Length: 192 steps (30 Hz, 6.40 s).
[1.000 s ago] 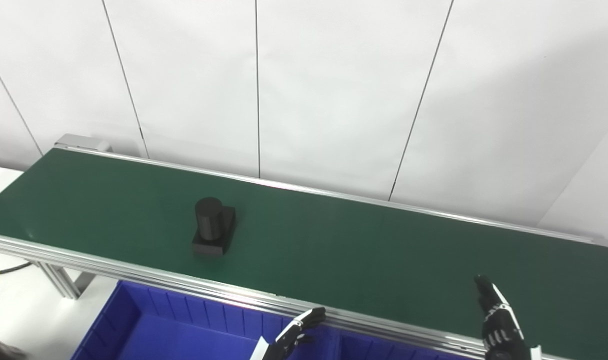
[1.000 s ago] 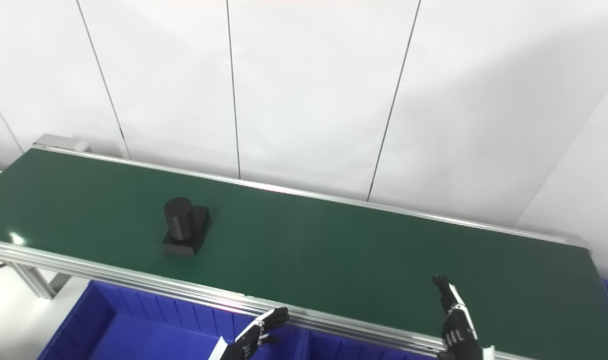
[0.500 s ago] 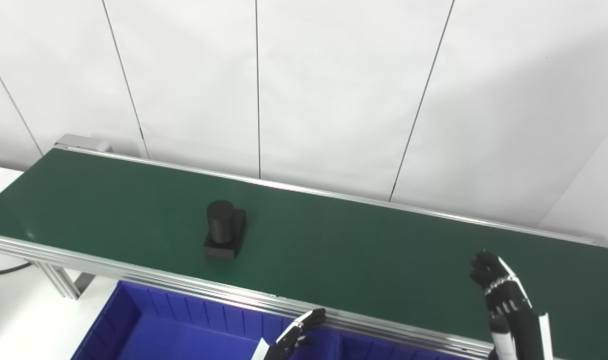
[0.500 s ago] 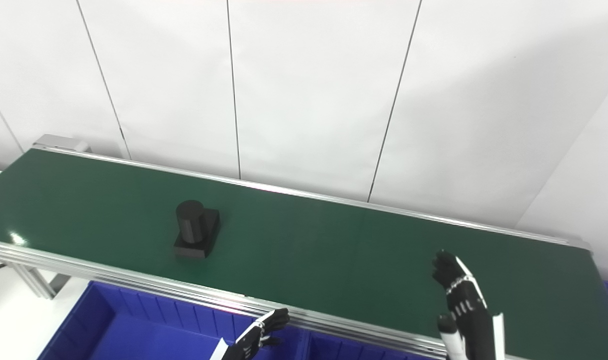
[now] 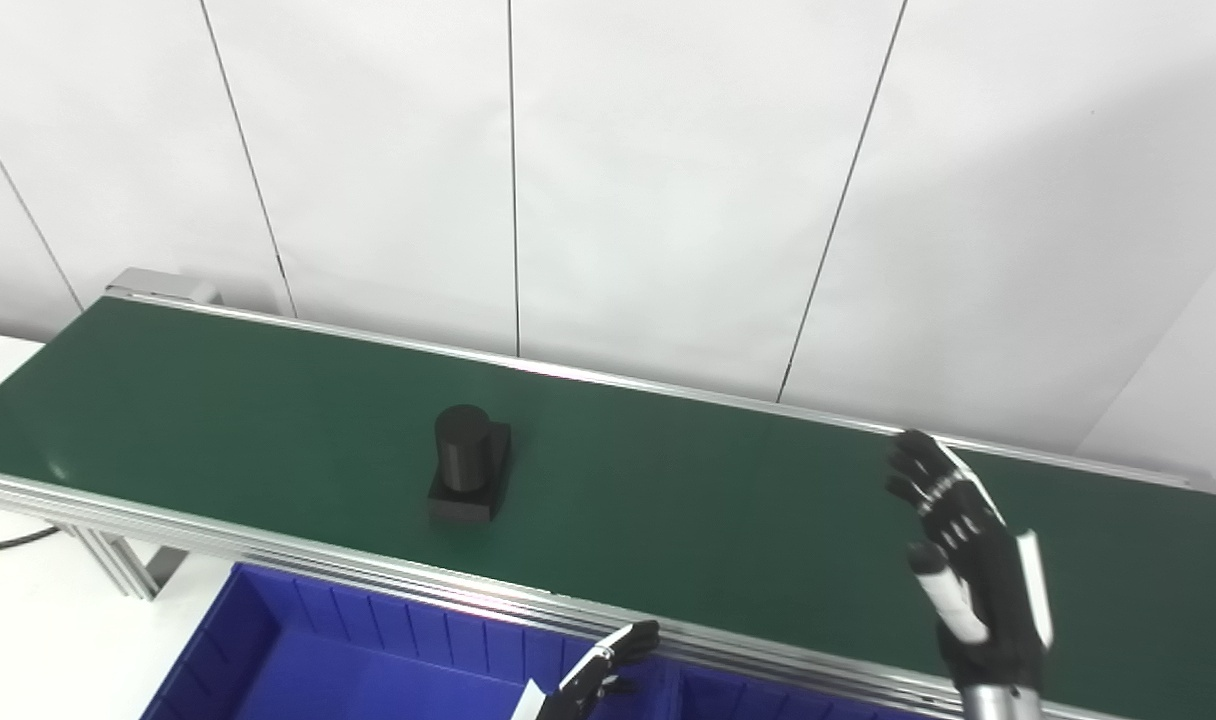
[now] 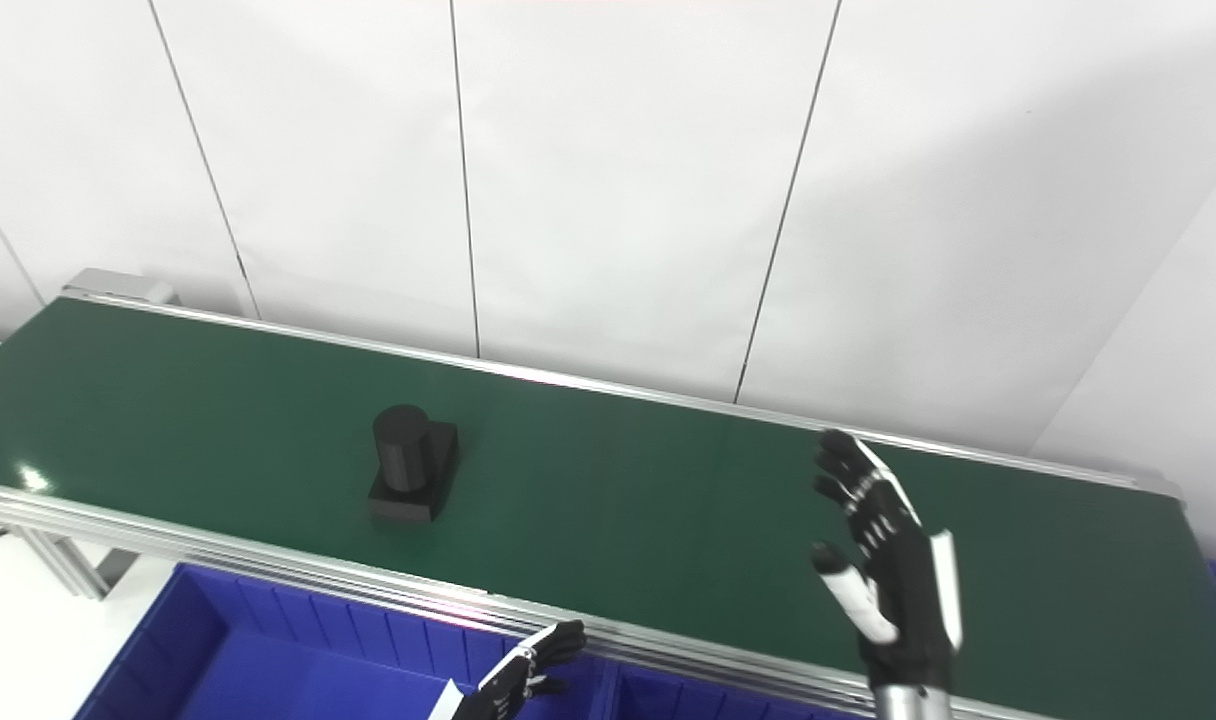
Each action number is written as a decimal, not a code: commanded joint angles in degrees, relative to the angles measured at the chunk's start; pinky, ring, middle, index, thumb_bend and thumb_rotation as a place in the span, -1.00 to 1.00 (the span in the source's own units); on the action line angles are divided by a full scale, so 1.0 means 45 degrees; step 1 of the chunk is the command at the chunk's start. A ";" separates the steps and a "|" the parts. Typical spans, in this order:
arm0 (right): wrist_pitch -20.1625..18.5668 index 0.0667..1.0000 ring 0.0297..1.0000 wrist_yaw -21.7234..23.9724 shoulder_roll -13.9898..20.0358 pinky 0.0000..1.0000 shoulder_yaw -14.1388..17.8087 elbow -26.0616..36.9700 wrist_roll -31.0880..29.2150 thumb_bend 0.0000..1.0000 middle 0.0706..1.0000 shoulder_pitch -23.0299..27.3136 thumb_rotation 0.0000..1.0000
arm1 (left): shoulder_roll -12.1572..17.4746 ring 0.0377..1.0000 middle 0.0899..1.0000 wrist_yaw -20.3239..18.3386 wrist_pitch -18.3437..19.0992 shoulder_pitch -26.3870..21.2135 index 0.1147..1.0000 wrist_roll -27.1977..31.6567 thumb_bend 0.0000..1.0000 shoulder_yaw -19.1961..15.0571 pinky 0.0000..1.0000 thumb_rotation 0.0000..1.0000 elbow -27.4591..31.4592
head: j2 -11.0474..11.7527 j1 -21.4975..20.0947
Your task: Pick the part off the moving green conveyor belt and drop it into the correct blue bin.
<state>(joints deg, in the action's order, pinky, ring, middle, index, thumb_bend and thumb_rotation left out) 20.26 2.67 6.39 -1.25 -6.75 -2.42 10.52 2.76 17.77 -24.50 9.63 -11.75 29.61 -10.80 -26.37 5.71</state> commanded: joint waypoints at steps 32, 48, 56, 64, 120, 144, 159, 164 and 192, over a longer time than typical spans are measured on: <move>0.0055 0.76 0.52 -0.0417 -0.0334 0.34 -0.1476 -0.5357 0.3529 0.93 0.73 0.5301 0.00 | -0.0159 0.67 0.66 0.1363 -0.0538 -0.0195 0.66 -0.1055 0.71 0.1337 0.47 0.87 0.0261 | -0.0151 0.0430; -0.1478 0.67 0.37 -0.0981 -0.1279 0.14 -0.2009 -0.6312 0.4642 0.93 0.67 0.6033 -0.27 | -0.0353 0.62 0.64 0.2089 -0.0537 -0.0222 0.65 -0.1431 0.75 0.1867 0.43 0.84 0.0256 | -0.0176 0.0711; -0.1239 0.59 0.22 -0.1558 -0.1481 0.02 -0.2409 -0.7311 0.5292 0.93 0.58 0.6464 -0.23 | -0.0309 0.61 0.64 0.2612 -0.0537 -0.0373 0.65 -0.1563 0.70 0.2078 0.43 0.85 0.0128 | -0.0093 0.0841; -0.1325 0.54 0.18 -0.1830 -0.1591 -0.03 -0.2704 -0.8012 0.5577 0.92 0.51 0.6760 -0.28 | -0.0329 0.63 0.64 0.2830 -0.0537 -0.0387 0.65 -0.1722 0.67 0.2210 0.42 0.85 0.0209 | -0.0106 0.0917; -0.0282 -0.04 -0.45 -0.3040 -0.1238 -0.52 -0.4531 -0.7691 0.7456 0.04 -0.28 0.6424 -1.00 | -0.0532 0.63 0.64 0.2825 -0.0537 -0.0248 0.64 -0.1690 0.69 0.2118 0.42 0.79 0.0531 | -0.0387 0.0556; -0.2081 -0.03 -0.45 -0.2297 -0.0423 -0.53 -0.2780 -0.1224 0.7446 0.04 -0.27 0.4046 -1.00 | 0.0170 0.83 0.83 0.0276 -0.0532 0.0155 0.91 0.0322 0.72 0.0321 0.78 1.00 0.2082 | -0.1903 -0.6014; -0.3828 -0.03 -0.46 -0.1269 0.0166 -0.56 -0.1973 0.2135 0.7259 0.04 -0.26 0.1402 -1.00 | 0.0013 0.87 0.89 -0.2251 -0.0369 0.0288 0.98 0.1672 0.57 -0.1579 0.82 1.00 0.3504 | -0.3591 -0.7585; -0.4734 -0.02 -0.45 -0.0798 0.0288 -0.56 -0.1727 0.3958 0.7388 0.04 -0.26 0.0215 -1.00 | -0.0232 0.81 0.83 -0.2823 0.0049 0.0173 0.89 0.1917 0.64 -0.2025 0.75 1.00 0.3986 | -0.4118 -0.7427; -0.4056 -0.02 -0.45 -0.0049 0.2042 -0.53 -0.0776 0.6500 0.7112 0.04 -0.26 -0.4791 -1.00 | -0.1076 0.82 0.81 -0.3973 0.1027 -0.0322 0.90 0.1826 0.62 -0.3198 0.74 1.00 0.4529 | -0.4400 -0.6658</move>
<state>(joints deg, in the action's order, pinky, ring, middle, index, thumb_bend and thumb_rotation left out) -1.78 3.01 14.61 -4.72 22.02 29.77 -11.07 -1.32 0.46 -19.00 9.15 -3.00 15.26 8.32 -46.14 -24.26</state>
